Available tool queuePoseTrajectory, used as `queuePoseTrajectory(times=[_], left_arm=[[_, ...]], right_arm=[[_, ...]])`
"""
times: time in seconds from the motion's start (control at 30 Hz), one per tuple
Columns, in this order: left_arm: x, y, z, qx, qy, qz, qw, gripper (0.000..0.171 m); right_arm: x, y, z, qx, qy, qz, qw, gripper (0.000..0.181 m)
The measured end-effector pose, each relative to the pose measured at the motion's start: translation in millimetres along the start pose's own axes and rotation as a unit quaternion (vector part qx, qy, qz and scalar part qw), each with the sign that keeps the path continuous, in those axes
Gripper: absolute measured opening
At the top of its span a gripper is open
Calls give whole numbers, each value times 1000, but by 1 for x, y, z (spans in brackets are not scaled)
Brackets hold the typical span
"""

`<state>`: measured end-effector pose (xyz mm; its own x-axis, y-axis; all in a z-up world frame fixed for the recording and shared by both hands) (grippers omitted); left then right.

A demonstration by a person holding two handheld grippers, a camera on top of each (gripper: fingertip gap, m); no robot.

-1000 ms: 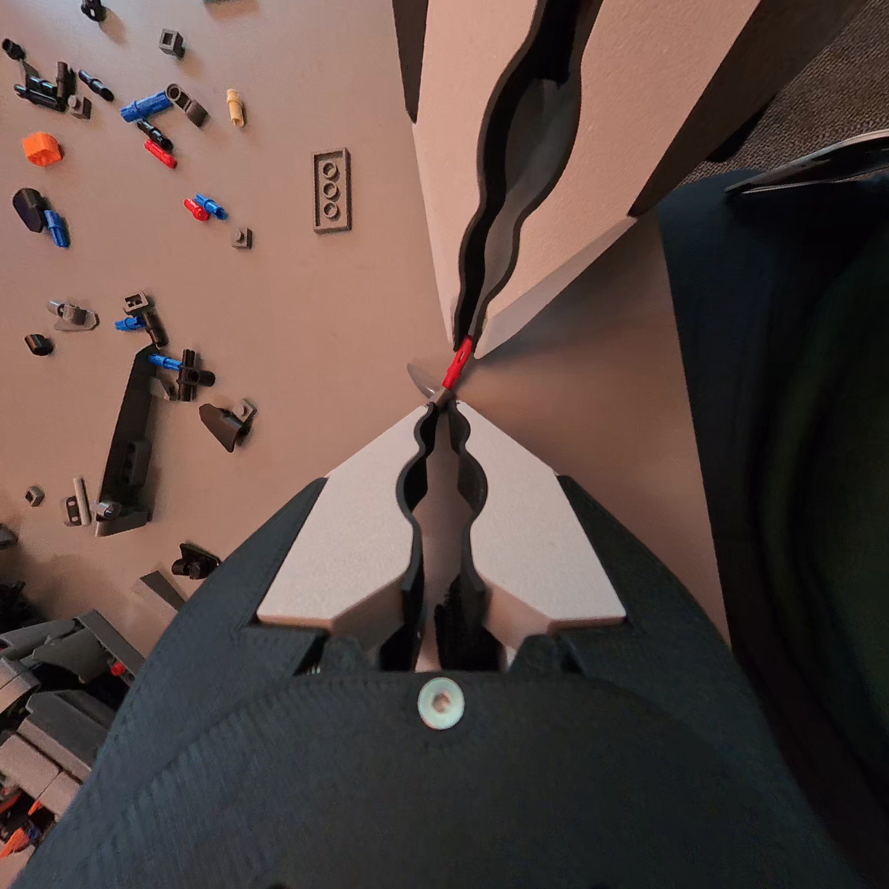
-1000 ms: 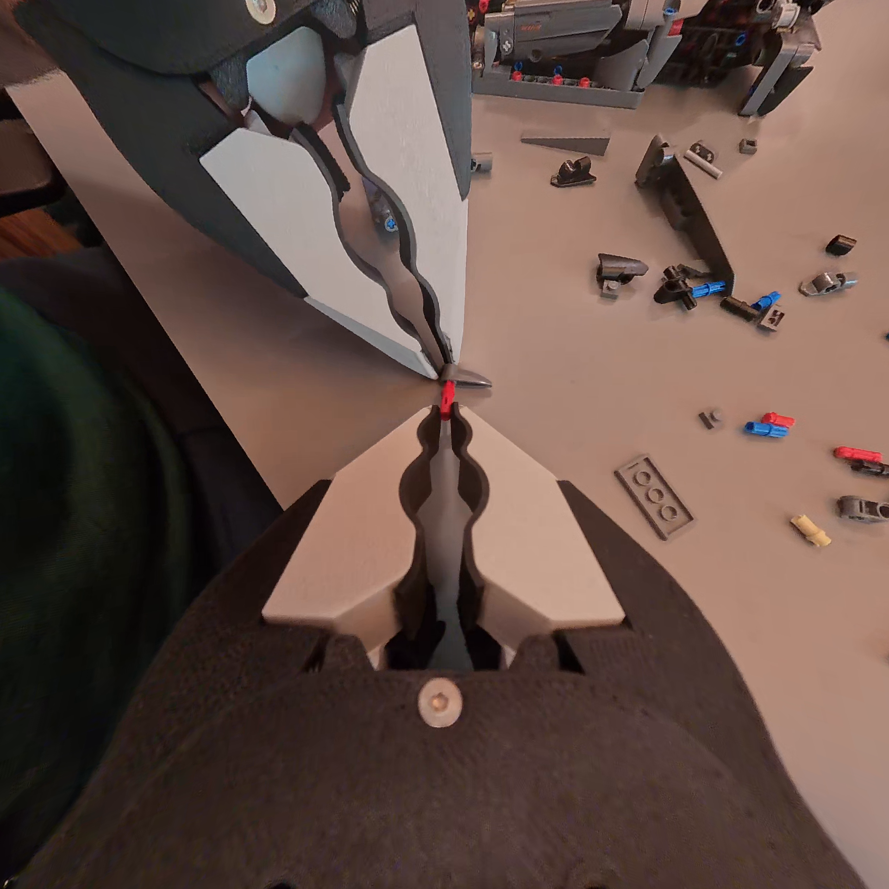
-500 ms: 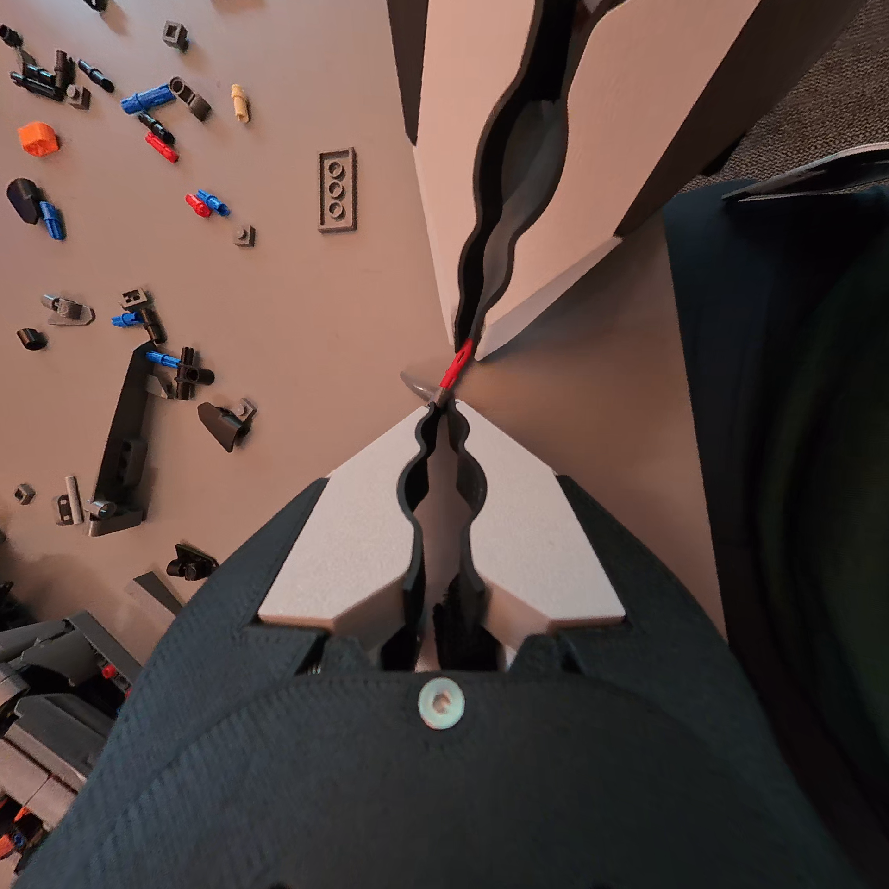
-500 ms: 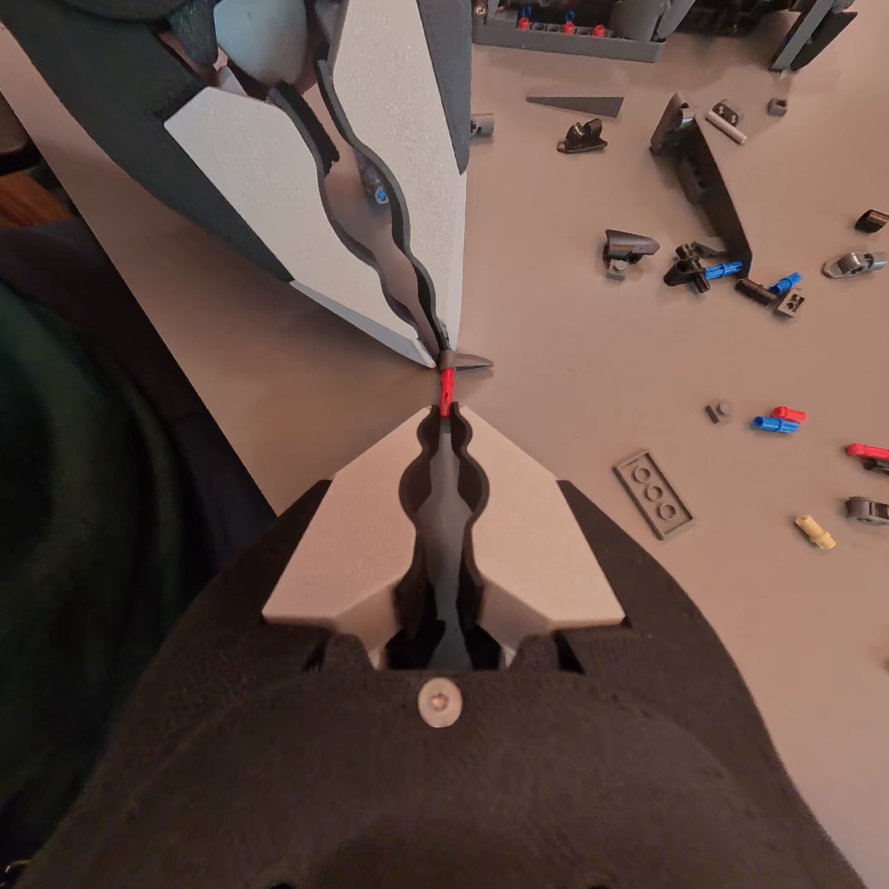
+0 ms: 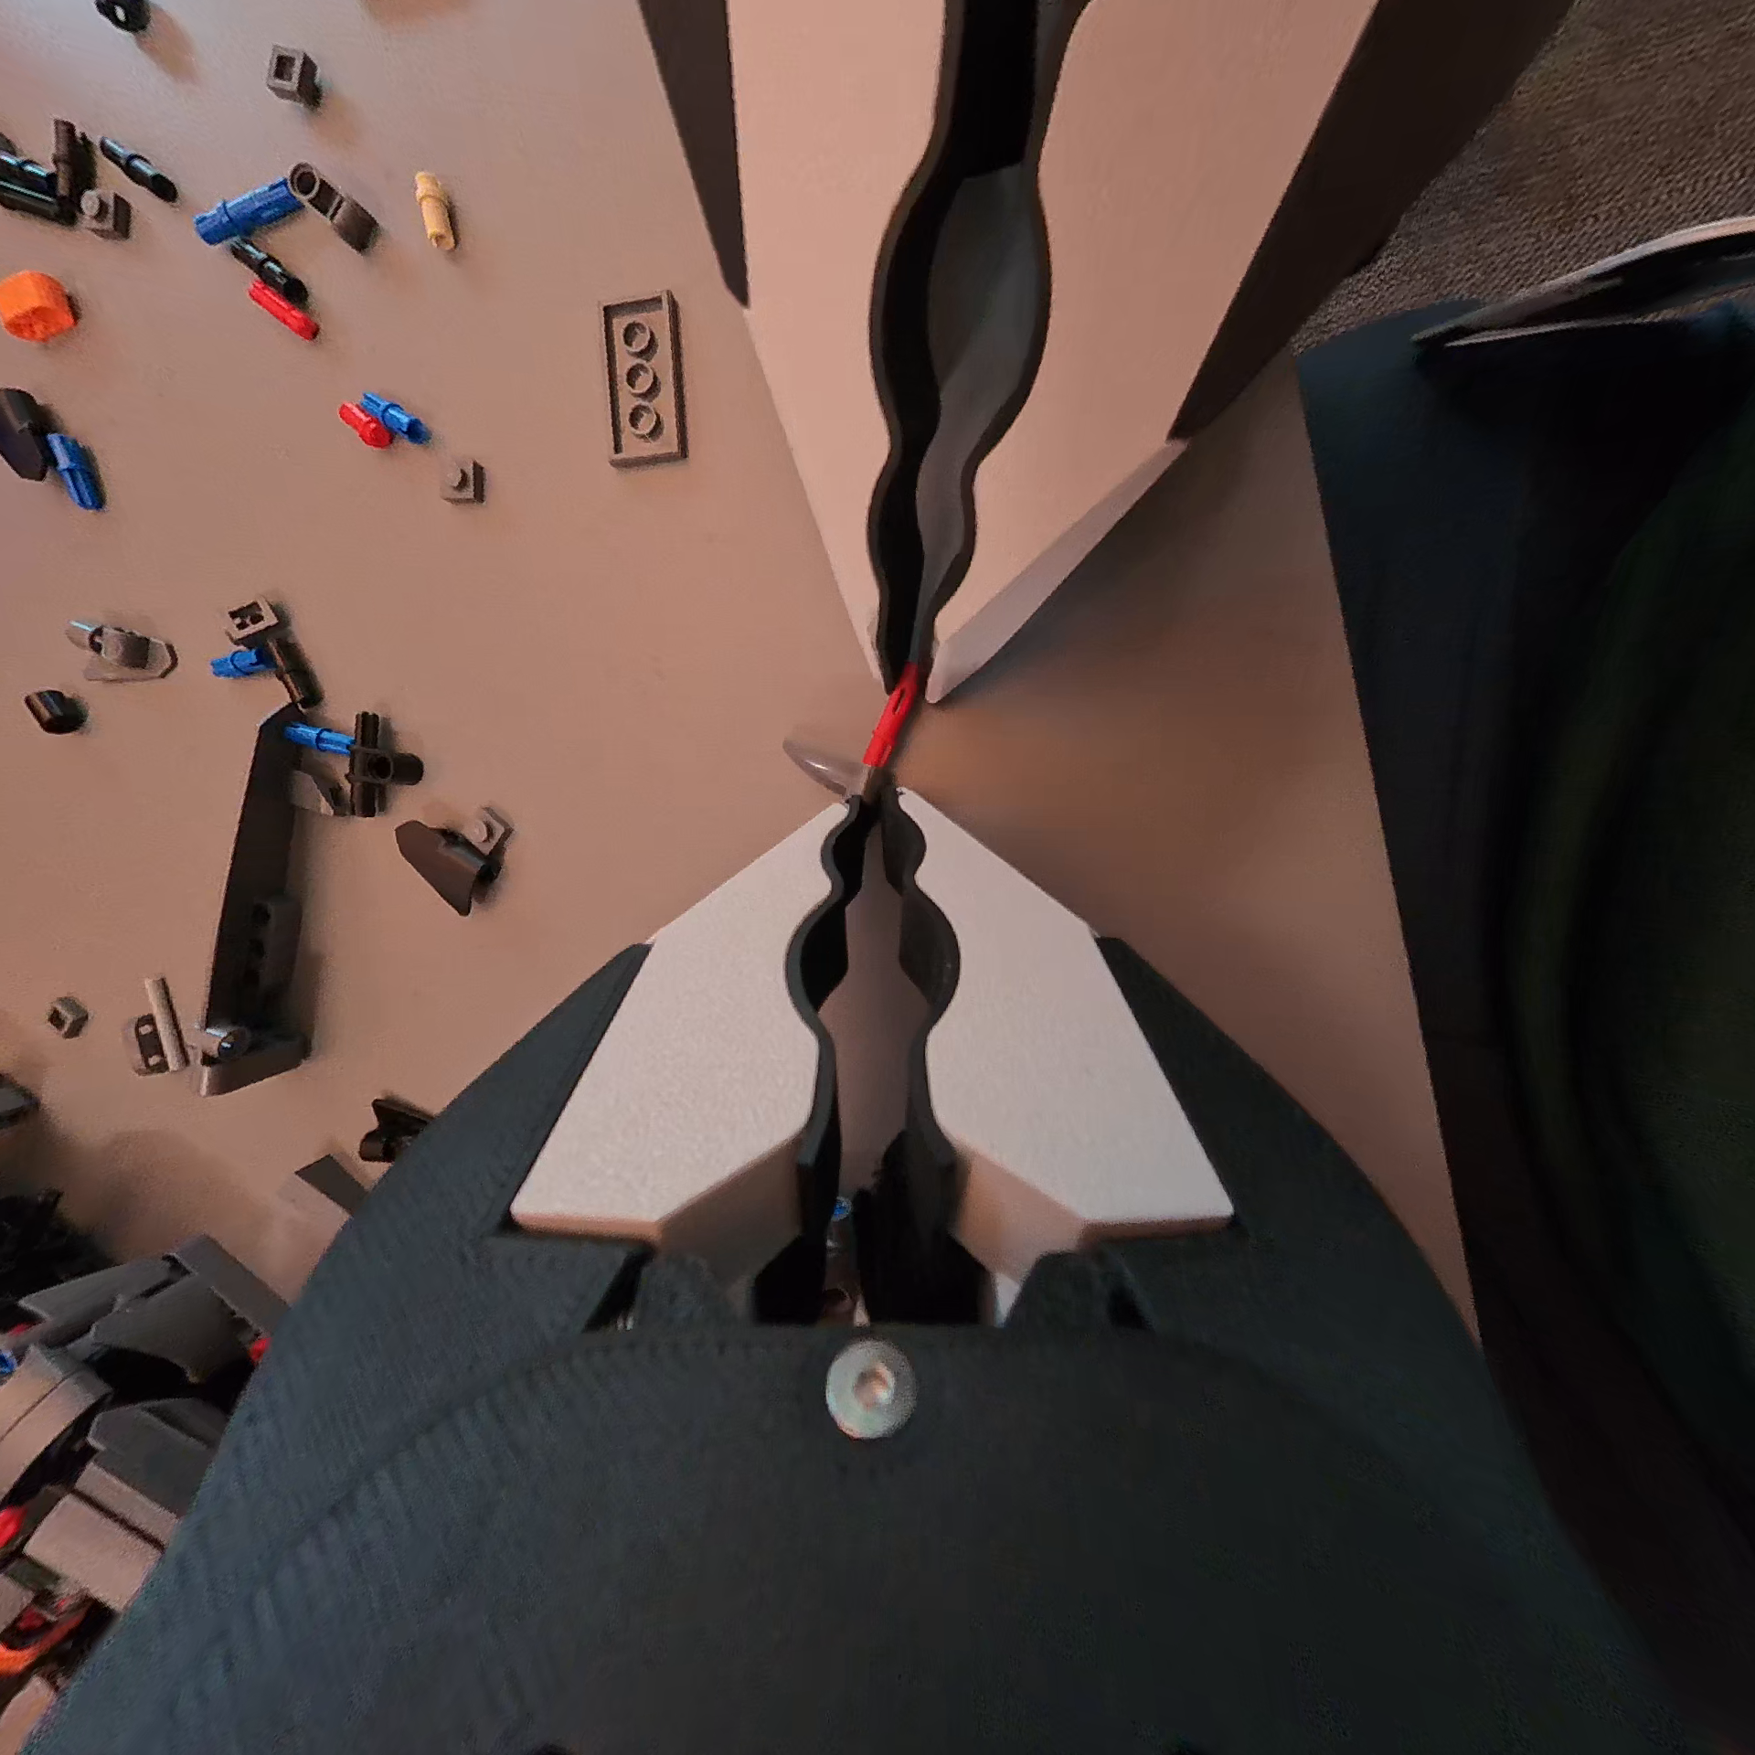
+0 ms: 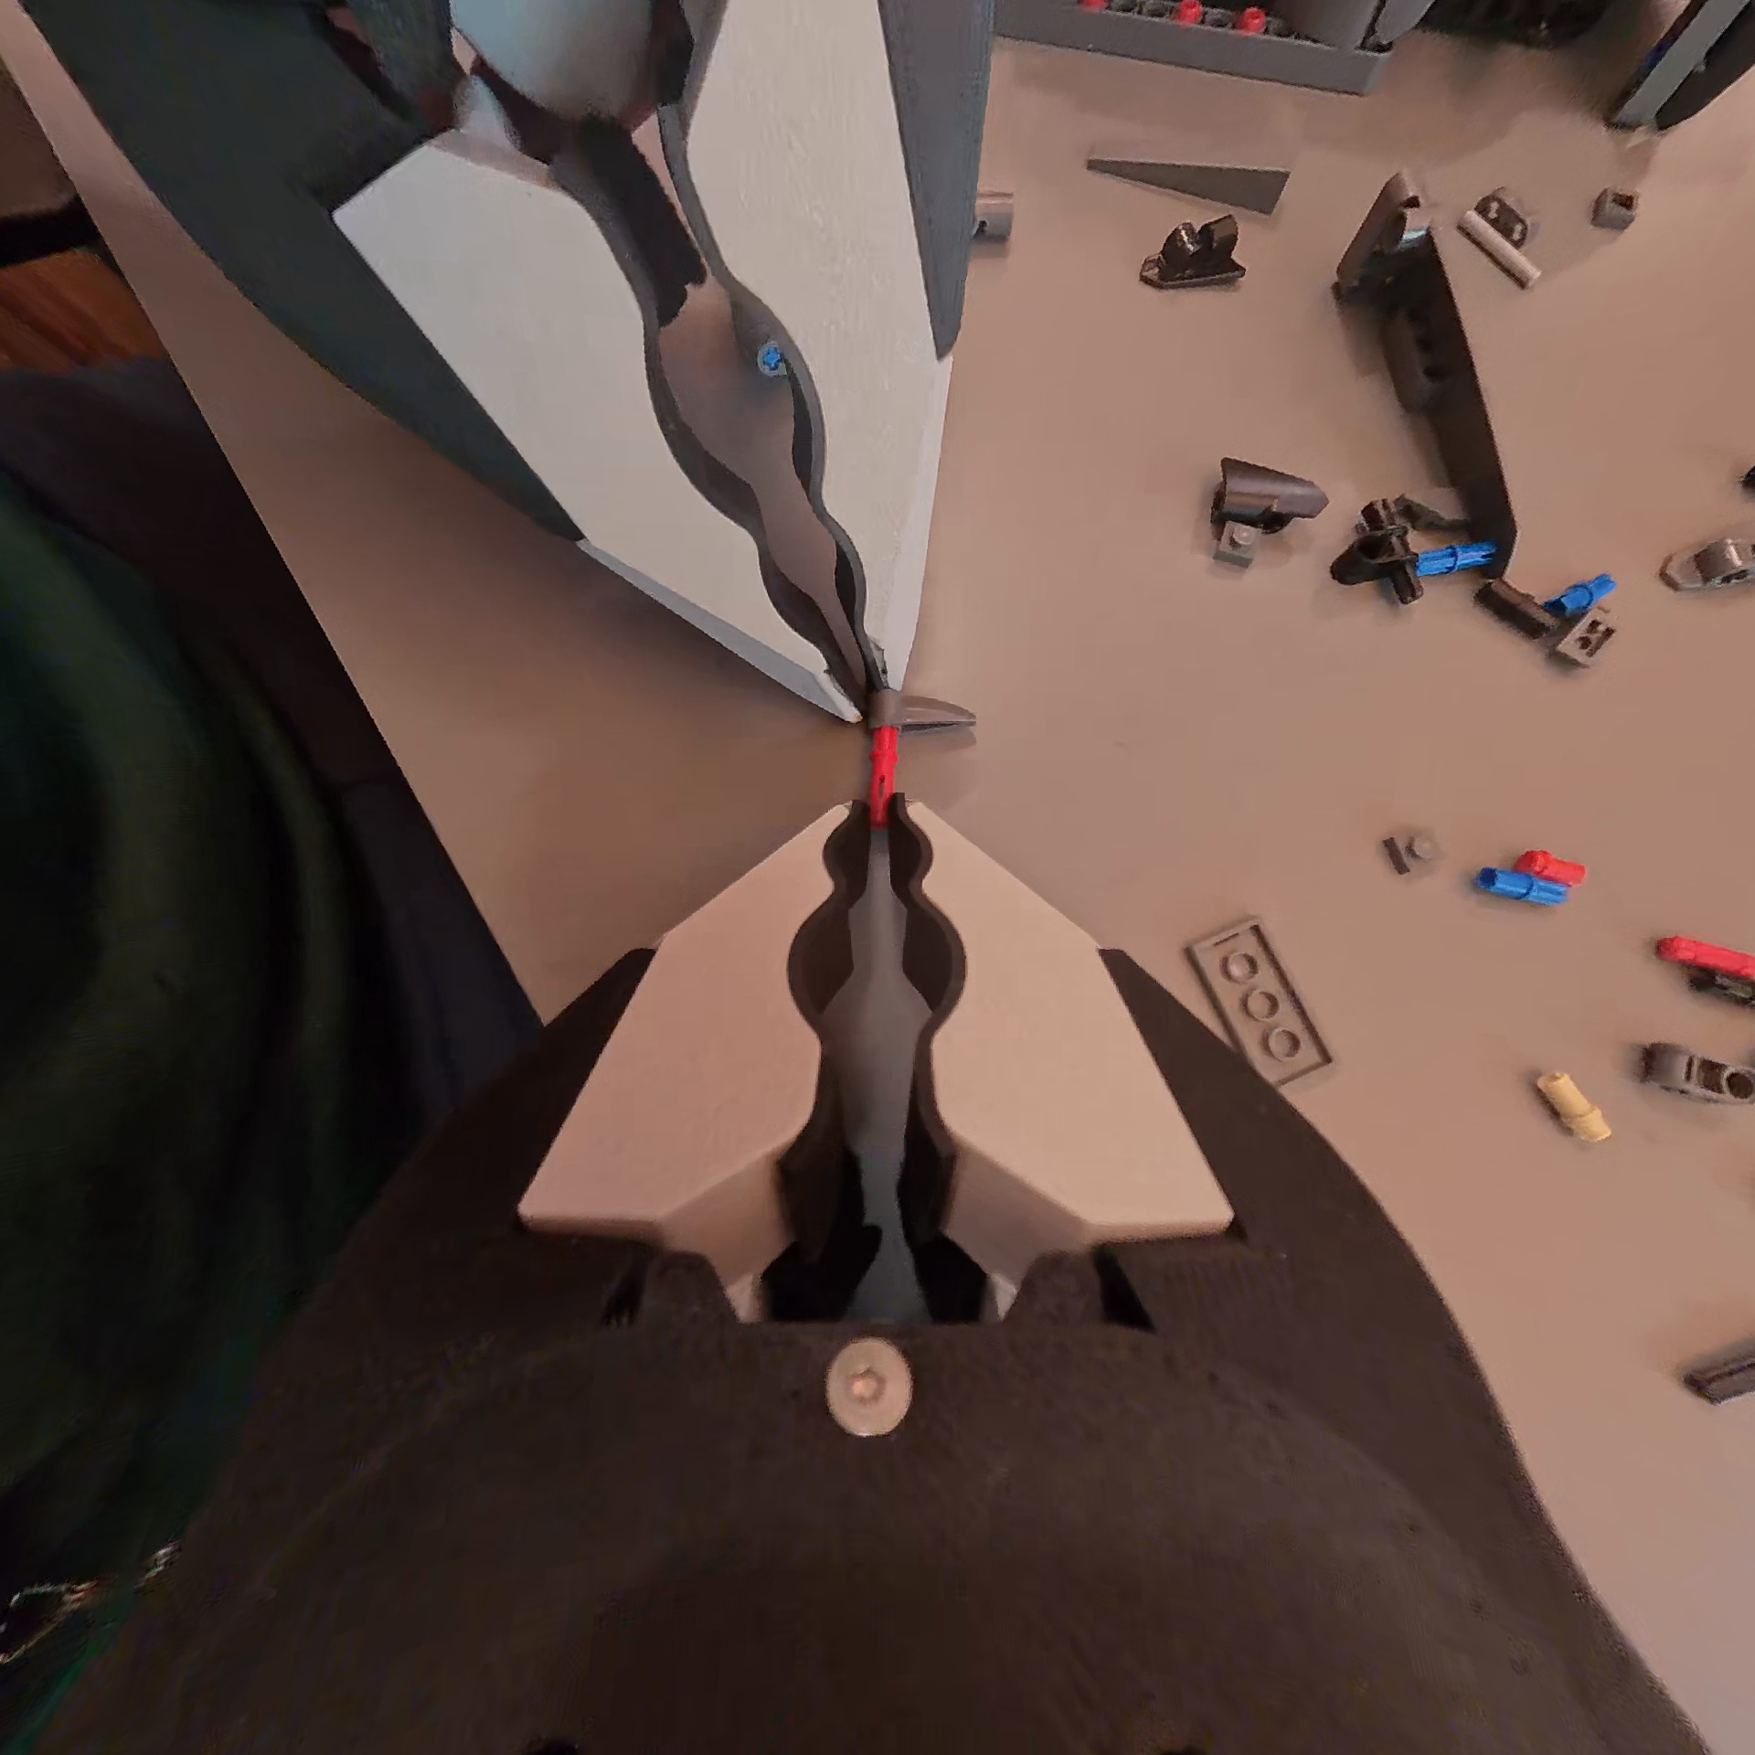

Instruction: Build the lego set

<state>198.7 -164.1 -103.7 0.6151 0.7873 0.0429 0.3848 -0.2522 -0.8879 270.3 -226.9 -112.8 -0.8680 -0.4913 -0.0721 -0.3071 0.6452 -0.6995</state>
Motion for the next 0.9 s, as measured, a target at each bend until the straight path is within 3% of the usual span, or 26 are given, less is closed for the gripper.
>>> queuePoseTrajectory(times=[0.6,0.9], left_arm=[[8,-1,-1,23,36,39,998,0],[10,-1,-1,21,24,48,998,0]], right_arm=[[-11,4,-1,-18,-55,-67,996,2],[-10,6,-3,-19,-54,-61,996,1]])
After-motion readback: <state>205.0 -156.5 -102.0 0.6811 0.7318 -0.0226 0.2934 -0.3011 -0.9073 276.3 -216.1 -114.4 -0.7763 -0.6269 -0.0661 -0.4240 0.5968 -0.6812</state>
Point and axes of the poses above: each gripper's, where its closed fingertips meet, y out along the fingers, z out of its underside, x = y × z across the jaws, the point moved 7 cm from there along -y, back along the fingers, and after that the axes turned 8 degrees about z, right-handed, at the moved point
